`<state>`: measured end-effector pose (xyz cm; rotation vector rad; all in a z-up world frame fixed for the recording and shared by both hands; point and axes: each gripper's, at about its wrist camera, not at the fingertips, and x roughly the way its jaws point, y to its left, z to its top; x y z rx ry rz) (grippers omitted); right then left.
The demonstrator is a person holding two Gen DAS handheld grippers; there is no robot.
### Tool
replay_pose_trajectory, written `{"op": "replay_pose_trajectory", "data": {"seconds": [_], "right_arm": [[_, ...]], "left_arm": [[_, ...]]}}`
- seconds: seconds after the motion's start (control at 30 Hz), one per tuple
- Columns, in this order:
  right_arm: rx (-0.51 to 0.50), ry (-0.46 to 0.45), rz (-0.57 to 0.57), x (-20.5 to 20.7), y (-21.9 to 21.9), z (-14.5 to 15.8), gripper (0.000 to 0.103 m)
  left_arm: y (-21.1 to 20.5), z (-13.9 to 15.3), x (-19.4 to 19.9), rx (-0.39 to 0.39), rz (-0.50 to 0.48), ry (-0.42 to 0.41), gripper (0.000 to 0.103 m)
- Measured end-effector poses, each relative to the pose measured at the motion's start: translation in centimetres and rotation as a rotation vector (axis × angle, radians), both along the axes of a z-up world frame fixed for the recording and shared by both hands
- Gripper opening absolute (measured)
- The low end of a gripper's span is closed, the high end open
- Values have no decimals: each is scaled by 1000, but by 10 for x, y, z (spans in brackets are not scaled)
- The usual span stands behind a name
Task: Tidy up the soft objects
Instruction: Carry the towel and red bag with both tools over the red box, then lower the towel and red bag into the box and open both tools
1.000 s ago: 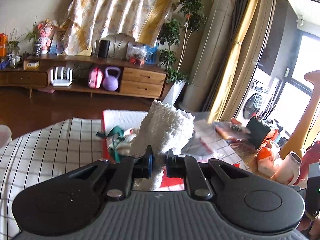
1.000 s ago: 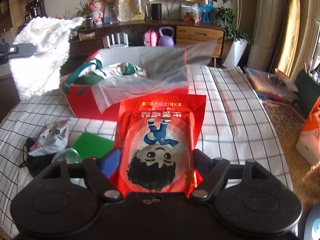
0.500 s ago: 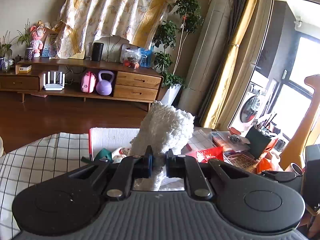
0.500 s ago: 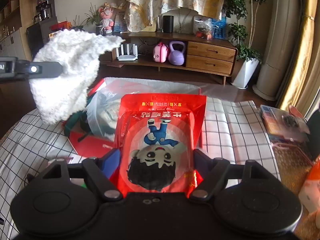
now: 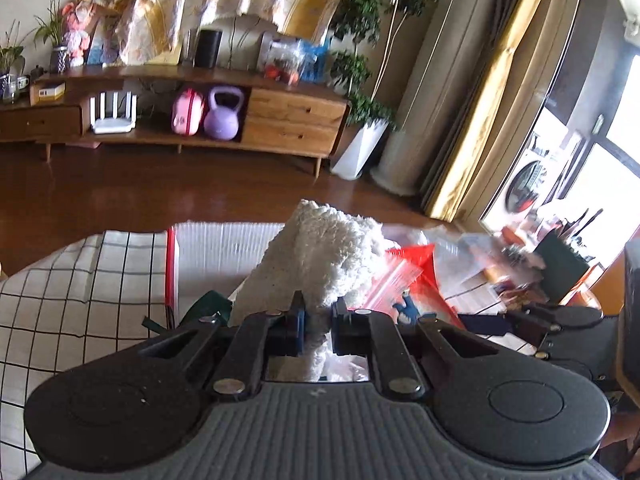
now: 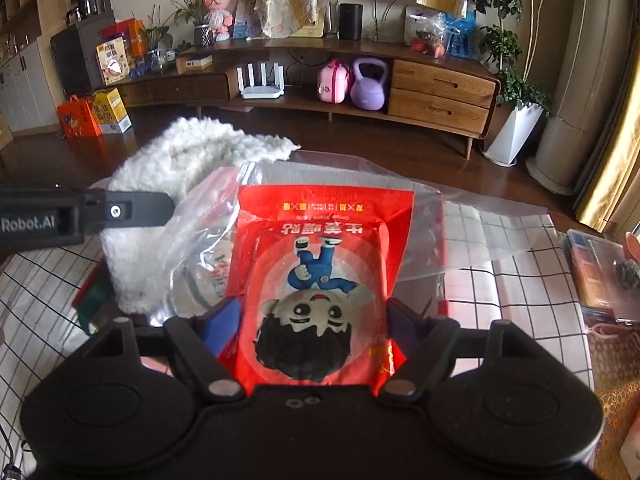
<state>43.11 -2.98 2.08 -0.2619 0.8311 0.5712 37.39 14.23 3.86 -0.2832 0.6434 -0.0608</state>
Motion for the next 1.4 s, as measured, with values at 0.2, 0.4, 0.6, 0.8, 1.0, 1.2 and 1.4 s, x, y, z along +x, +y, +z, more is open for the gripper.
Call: {"op": "replay_pose_trajectory", "data": {"seconds": [0.2,0.4,0.6,0.8,1.0,1.2,1.4], "right_arm": [[-25,39,18,16,12,-20,78],[-79,67,38,26,23,-39,78],[-107,98,43,27,28,-49,78],[-118,111,44,30,27,-56,78],[-134,113,48,31,31,-60,78],[-138,88,48,31,30,-56,78],[-112,75,46,23,22,-44,76]], "left_arm": [[-5,-26,23,37,-19,76,11],[-6,-48,44,74,-22,171,11],[-12,-60,59,123,-37,243,11],[-15,-71,71,140,-43,301,11],[-16,-78,83,146,-48,352,11],[-14,-80,84,126,-40,361,11],[-16,-71,72,145,-35,313,12]]}}
